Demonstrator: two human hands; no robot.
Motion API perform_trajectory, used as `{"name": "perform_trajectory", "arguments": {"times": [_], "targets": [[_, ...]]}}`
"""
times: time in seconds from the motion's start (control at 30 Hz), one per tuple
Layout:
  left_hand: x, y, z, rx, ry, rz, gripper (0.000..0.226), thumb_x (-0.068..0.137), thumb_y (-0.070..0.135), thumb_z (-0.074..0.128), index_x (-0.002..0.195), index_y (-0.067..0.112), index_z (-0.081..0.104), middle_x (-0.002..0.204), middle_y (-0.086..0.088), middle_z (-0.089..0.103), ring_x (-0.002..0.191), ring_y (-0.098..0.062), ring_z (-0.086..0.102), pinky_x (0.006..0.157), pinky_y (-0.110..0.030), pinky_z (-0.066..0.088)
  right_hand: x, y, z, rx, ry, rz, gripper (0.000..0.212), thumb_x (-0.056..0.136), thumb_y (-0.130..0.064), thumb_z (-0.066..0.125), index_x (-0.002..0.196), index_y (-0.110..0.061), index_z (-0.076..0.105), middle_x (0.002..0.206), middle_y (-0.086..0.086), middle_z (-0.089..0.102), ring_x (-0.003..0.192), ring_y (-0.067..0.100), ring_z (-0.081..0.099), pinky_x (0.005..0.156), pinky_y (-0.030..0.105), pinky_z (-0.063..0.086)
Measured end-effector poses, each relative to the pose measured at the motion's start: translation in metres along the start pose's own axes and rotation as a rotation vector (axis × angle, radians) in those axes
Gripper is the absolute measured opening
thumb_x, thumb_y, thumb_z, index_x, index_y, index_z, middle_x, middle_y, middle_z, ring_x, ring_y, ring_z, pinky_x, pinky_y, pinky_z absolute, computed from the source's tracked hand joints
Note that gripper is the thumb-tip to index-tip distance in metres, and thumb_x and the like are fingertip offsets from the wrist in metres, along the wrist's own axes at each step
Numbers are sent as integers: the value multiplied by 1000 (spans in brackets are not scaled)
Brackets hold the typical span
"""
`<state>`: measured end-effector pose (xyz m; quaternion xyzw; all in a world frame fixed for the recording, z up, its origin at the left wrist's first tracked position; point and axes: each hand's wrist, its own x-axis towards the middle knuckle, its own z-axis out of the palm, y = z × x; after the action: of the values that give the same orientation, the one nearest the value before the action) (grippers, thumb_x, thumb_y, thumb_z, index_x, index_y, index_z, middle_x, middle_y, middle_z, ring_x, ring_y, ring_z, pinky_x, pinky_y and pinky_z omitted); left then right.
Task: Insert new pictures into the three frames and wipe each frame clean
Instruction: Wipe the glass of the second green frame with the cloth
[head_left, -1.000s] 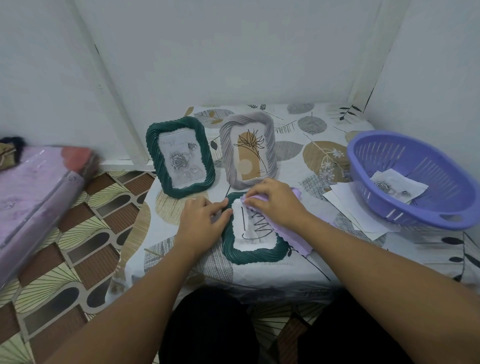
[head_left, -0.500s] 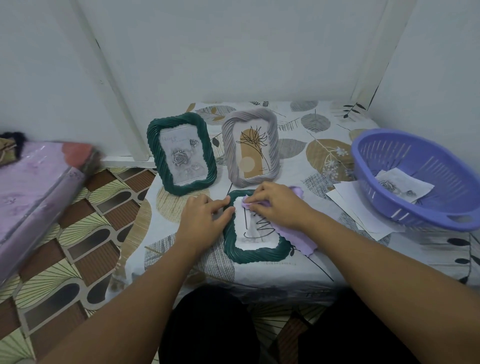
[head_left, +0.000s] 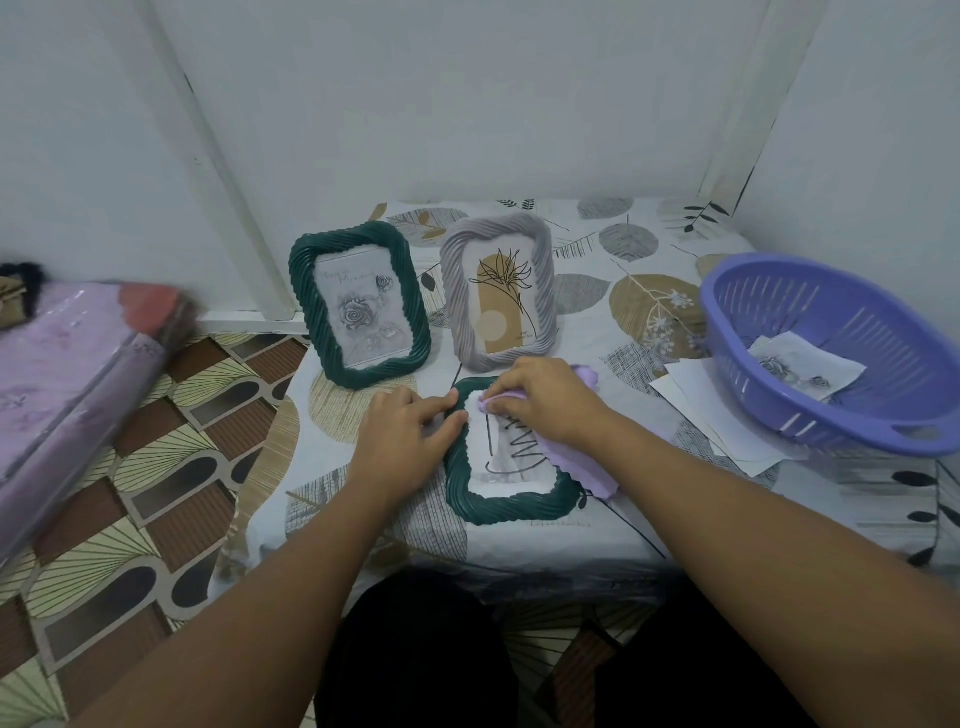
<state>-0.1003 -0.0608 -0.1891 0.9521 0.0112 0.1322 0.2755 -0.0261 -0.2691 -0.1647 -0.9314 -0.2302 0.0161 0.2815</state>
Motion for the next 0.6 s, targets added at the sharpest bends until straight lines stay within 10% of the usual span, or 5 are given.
{"name": "perform_trajectory", "arguments": {"times": [0.23, 0.4, 0.6], "targets": [[-1, 1, -1, -3, -4, -10, 39, 94, 57, 58, 128, 40, 69, 90, 7, 53, 97, -20, 43, 87, -39, 41, -7, -1, -5, -39, 12, 0, 21, 89, -59, 67, 102, -46, 77, 89, -19, 57, 106, 1, 55, 97, 42, 30], [-1, 1, -2, -11, -8, -4, 40, 94, 58, 58, 128, 39, 70, 90, 6, 53, 96, -20, 43, 87, -39, 41, -8, -12, -7, -38, 35, -31, 22, 96, -42, 68, 111, -31, 79, 94, -13, 55, 99, 6, 54, 85, -2, 19], [0, 0, -1, -19, -7, -6, 40, 93, 57, 59, 127, 39, 70, 90, 6, 54, 97, -20, 43, 88, -39, 41, -9, -8, -4, -48, -5, -25, 19, 92, -49, 69, 104, -38, 79, 83, -18, 52, 98, 6, 56, 97, 45, 39]]}}
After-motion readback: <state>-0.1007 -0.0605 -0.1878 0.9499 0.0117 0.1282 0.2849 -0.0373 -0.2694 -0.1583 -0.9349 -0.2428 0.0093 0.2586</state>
